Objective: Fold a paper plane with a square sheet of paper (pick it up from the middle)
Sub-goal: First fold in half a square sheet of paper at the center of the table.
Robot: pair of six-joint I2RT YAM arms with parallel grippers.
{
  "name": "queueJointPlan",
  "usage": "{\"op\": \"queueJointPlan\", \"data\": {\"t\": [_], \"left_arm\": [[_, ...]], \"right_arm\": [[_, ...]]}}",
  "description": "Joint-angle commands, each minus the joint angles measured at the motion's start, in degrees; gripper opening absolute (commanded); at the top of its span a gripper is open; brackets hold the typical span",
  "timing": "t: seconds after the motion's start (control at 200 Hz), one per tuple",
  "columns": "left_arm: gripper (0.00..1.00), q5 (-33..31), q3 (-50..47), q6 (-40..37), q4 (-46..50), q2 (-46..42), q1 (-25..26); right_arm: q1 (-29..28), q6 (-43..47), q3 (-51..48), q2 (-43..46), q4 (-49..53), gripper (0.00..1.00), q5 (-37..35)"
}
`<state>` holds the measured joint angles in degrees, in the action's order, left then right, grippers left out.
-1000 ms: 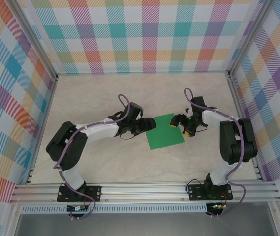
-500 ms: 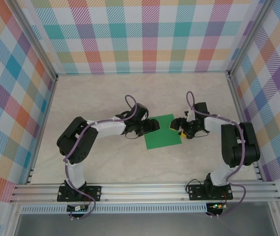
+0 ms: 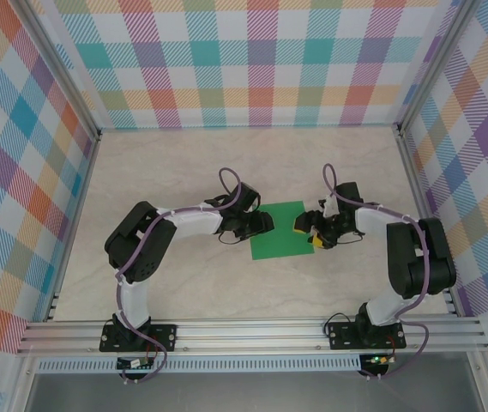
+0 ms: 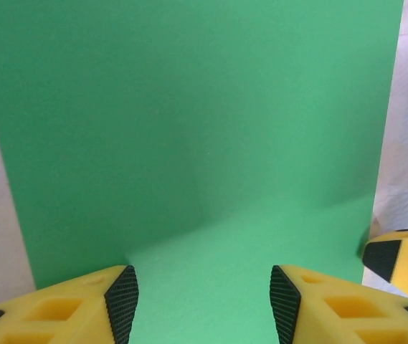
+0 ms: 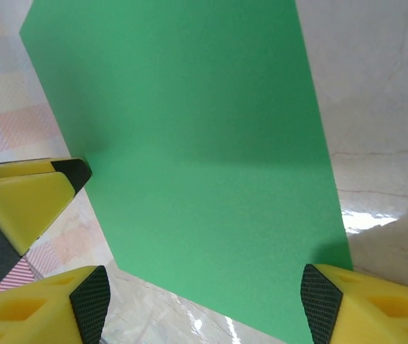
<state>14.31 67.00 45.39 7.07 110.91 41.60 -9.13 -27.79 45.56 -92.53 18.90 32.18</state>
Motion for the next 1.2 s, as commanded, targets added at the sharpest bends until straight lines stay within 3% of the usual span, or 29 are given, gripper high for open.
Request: {"op": "queueJointPlan", "data": {"t": [0.0, 0.27, 0.68, 1.195], "left_arm": [[0.54, -1.7, -0.1, -1.3, 3.2, 0.5, 0.5], [0.51, -1.9, -0.5, -2.1, 4.1, 1.1, 0.5], [0.49, -1.2, -0.5, -3.3, 4.8, 2.2, 0.5], [0.49, 0.1, 0.7, -4.2, 5.4, 3.5, 0.6]], "right_arm": [[-0.2, 1.3, 4.7, -0.6, 3.7, 0.73, -5.0], [0.2, 2.5, 10.4, -7.0, 4.9, 0.73, -9.2], [0.2, 1.8, 5.6, -9.3, -0.5, 0.67, 0.5], [-1.1, 1.8, 3.0, -6.2, 0.9, 0.61, 0.3]]}}
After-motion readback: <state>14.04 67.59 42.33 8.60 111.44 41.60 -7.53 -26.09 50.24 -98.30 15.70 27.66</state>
